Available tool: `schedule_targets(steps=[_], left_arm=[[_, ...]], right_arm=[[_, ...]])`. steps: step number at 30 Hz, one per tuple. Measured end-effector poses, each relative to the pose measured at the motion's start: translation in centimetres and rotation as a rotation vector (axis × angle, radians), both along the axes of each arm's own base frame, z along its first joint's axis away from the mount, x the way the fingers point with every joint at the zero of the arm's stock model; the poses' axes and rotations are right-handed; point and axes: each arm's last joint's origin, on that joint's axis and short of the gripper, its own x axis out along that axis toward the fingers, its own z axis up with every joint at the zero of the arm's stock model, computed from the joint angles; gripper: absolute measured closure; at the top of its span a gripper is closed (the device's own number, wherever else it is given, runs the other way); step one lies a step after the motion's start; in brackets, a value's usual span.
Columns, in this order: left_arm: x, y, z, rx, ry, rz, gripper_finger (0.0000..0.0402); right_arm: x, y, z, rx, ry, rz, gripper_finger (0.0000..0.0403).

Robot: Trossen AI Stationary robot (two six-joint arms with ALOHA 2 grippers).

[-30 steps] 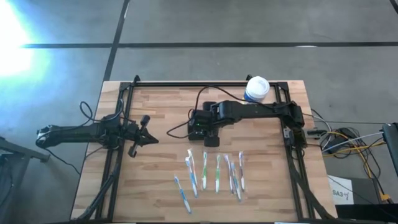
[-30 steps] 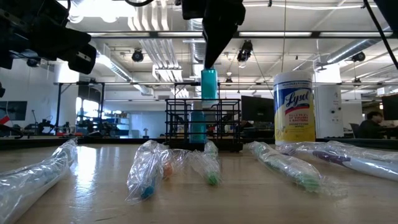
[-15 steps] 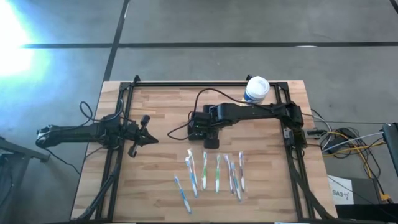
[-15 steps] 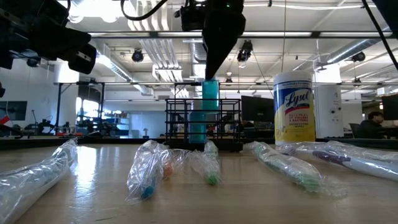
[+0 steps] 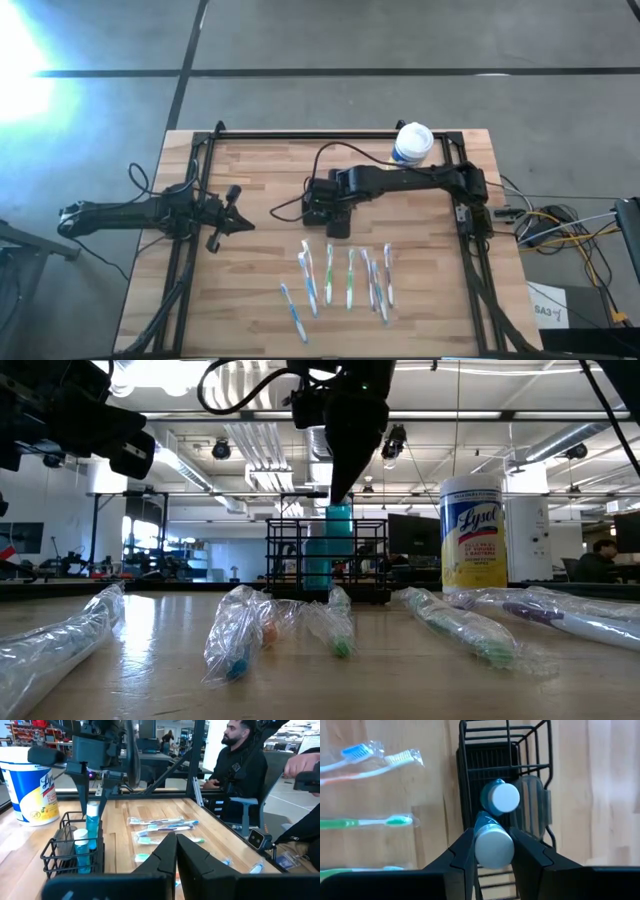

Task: Pick & Place toothbrushing station
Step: Put the mouthwash bottle into the black wire organizer

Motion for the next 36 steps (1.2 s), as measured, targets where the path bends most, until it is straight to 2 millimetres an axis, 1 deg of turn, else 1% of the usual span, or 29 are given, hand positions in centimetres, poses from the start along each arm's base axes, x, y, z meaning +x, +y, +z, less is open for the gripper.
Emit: schedule_targets(steps=[5, 12, 18, 26, 29, 36], left_arm=[[0.0, 0.0, 0.0, 0.0, 0.002, 0.0, 0.0384], [0.0, 0.0, -0.1, -0.002, 0.013, 0.0, 0.0385], [0.0, 0.0, -0.1, -0.002, 0.014, 0.0, 0.0382], [0.0, 0.0, -0.1, -0.002, 0.014, 0.0, 0.0381], [0.0, 0.0, -0.1, -0.002, 0.014, 0.0, 0.0381], [0.0, 0.0, -0.2, -0.002, 0.014, 0.0, 0.0379]], right_arm=[[0.2, -0.4, -0.6, 0.021, -0.026, -0.007, 0.0316], [0.0, -1.1, -1.6, 0.033, -0.003, -0.045, 0.0316], [0.2, -1.2, -2.2, 0.054, -0.029, -0.039, 0.0315], [-0.2, -1.3, -3.4, 0.075, -0.006, -0.039, 0.0314], [-0.1, -1.4, -3.4, 0.073, -0.009, -0.04, 0.0306], [0.0, -1.6, -3.2, 0.073, -0.028, -0.042, 0.0261]])
